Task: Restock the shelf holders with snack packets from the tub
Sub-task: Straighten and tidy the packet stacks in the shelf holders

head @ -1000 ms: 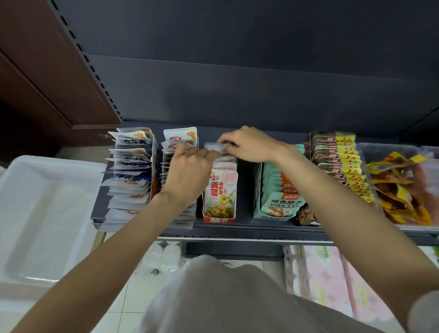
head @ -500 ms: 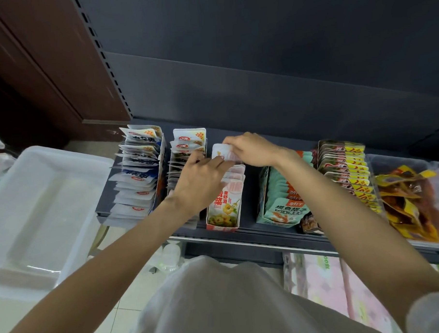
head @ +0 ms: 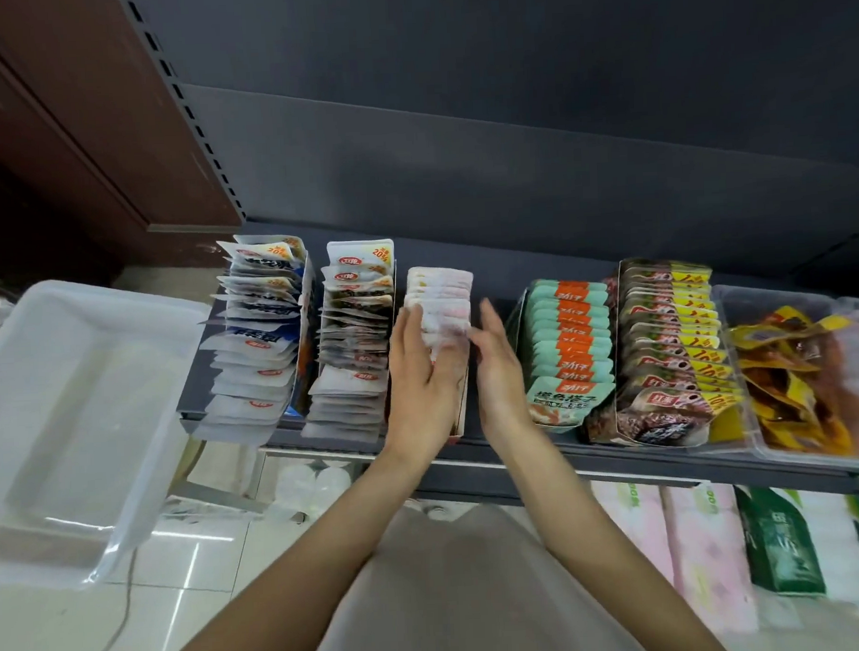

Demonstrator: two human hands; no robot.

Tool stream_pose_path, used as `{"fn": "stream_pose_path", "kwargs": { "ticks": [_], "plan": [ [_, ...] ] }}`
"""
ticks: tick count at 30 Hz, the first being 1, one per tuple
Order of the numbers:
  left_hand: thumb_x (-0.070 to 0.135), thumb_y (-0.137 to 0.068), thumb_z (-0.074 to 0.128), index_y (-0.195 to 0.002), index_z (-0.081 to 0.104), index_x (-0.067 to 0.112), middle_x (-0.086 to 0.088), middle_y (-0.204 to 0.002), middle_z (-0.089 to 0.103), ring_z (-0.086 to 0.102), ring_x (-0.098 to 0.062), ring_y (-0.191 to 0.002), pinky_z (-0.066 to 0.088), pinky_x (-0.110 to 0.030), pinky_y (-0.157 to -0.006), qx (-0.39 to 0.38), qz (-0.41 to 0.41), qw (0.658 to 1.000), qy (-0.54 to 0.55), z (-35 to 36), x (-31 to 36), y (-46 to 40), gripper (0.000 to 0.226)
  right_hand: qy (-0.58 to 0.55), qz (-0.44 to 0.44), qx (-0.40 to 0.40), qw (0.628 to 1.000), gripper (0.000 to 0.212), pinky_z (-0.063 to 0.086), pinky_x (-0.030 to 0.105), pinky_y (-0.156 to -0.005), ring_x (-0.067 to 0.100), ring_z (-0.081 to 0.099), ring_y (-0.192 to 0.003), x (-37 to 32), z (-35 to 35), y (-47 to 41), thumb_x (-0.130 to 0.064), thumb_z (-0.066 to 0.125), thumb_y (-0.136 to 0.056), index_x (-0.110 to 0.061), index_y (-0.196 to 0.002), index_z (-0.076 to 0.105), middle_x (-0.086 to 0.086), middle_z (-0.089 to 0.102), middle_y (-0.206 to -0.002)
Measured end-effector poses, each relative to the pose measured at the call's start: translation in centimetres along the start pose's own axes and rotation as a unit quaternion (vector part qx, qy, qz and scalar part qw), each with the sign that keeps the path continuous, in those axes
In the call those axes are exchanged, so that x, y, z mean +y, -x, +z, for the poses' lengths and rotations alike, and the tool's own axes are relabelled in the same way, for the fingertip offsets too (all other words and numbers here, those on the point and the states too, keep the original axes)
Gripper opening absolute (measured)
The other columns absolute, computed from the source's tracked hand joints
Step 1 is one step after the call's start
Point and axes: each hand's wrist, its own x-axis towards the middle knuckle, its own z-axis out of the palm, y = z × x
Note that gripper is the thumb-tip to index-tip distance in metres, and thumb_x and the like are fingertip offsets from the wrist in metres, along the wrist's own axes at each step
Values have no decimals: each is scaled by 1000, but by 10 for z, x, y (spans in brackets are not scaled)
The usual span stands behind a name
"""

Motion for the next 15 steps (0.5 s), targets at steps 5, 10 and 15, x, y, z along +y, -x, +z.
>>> {"fn": "stream_pose_path", "kwargs": {
  "ticks": [5, 10, 15],
  "plan": [
    [27, -99, 42, -151, 11, 20, 1, -158, 12, 10, -9, -144, 15, -28, -117, 28, -30, 999, 34, 7, -3, 0, 61, -30, 7, -6, 1000, 53, 48, 11, -85, -14, 52, -110, 18, -1, 4, -16, 43, -97, -33, -145, 32, -18, 47, -134],
    [35, -98, 42, -152, 12, 19, 6, -157, 18, 10, -2, -142, 13, -29, -119, 21, 16, 999, -43, 24, -3, 0, 63, 8, -2, -37, 999, 31, 49, 19, -94, -5, 57, -111, 16, -5, 4, -26, 35, -104, -33, -132, 46, -12, 61, -124],
    [47, -89, 44, -150, 23, 23, 12, -148, 31, 23, -1, -135, 21, -29, -115, -17, -4, 1000, 11, 16, -6, -19, 69, -52, -22, -24, 998, 44, 40, 36, -106, 16, 50, -128, 7, -11, 1, -20, 36, -101, -23, -145, 37, 2, 51, -141]
  ]
}}
